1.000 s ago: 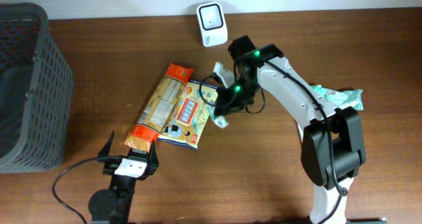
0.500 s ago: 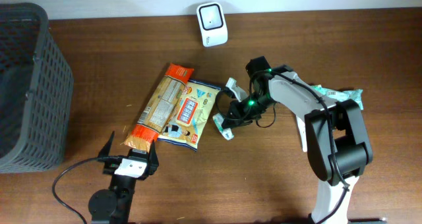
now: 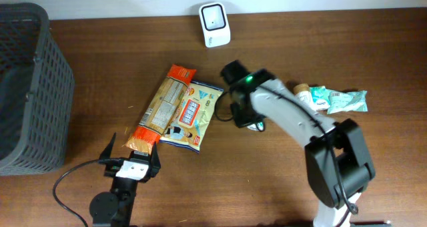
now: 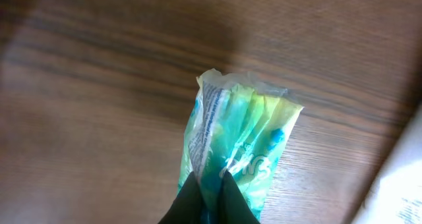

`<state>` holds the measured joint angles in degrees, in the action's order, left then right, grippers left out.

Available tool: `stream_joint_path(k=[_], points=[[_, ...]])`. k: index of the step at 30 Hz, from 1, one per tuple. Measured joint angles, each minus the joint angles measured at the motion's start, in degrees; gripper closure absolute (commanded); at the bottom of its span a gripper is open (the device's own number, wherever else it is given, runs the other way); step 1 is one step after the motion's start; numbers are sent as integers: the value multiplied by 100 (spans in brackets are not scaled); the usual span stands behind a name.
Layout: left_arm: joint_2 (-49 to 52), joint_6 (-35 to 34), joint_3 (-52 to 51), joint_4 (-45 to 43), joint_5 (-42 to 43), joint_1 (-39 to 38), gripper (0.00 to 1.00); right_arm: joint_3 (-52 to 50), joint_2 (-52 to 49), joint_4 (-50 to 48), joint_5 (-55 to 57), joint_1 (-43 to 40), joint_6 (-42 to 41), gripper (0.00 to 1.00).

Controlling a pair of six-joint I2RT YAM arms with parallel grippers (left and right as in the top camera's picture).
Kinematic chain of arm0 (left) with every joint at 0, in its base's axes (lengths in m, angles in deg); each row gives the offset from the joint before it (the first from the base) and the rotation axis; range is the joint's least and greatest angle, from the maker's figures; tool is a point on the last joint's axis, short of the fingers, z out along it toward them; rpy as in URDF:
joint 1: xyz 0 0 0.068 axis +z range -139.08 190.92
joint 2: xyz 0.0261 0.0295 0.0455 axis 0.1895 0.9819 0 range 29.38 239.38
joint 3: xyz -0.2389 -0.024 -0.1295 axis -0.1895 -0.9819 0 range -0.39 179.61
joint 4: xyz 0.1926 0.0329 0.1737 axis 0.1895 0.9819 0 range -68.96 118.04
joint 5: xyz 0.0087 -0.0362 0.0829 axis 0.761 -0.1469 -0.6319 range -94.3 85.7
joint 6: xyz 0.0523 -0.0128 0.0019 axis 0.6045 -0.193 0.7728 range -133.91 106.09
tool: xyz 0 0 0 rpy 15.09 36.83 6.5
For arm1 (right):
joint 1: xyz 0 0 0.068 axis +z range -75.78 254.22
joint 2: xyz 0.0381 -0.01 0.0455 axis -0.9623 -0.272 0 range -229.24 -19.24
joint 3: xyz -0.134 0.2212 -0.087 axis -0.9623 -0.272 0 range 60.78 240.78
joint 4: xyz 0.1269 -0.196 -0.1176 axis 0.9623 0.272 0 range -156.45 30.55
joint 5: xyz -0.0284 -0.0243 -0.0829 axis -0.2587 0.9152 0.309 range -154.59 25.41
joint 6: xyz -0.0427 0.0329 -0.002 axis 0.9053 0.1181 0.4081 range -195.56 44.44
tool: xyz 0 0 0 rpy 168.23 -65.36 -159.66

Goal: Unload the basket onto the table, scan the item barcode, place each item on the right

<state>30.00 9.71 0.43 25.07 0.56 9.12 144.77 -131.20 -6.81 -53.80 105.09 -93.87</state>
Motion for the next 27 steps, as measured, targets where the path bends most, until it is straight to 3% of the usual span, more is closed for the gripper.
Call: stream_joint_path(k=[1, 2, 3, 4, 7, 8, 13, 17, 22, 24, 27], points=[[0, 0, 0, 0, 0, 0, 1, 2, -13, -17, 319, 212, -258, 27], [0, 2, 0, 0, 0, 0, 1, 2, -39, -42, 544, 439, -444, 19], [0, 0, -2, 0, 0, 0, 1, 2, -70, -48, 664, 575, -562, 23], [0, 0, 0, 0, 0, 0, 1, 2, -81, -33, 765, 632, -682, 36], [0, 0, 0, 0, 0, 0, 1, 13, -81, 129, 824, 398, -1021, 88], [0, 0, 0, 0, 0, 0, 1, 13, -81, 153, 800, 186, -1091, 96], [0, 0, 0, 0, 0, 0, 1, -260, -90, -501, 247, -695, -1082, 96], [0, 0, 0, 0, 0, 0, 1, -953, -101, -1069, -490, -688, -951, 96], [0, 0, -2, 0, 0, 0, 1, -1047, -125, -1307, -1836, -625, 70, 95], [0, 0, 0, 0, 0, 0, 1, -1049, -125, -1545, -2109, -415, 278, 84], [0, 0, 0, 0, 0, 0, 1, -962, -125, -2057, -2247, -151, 396, 83]])
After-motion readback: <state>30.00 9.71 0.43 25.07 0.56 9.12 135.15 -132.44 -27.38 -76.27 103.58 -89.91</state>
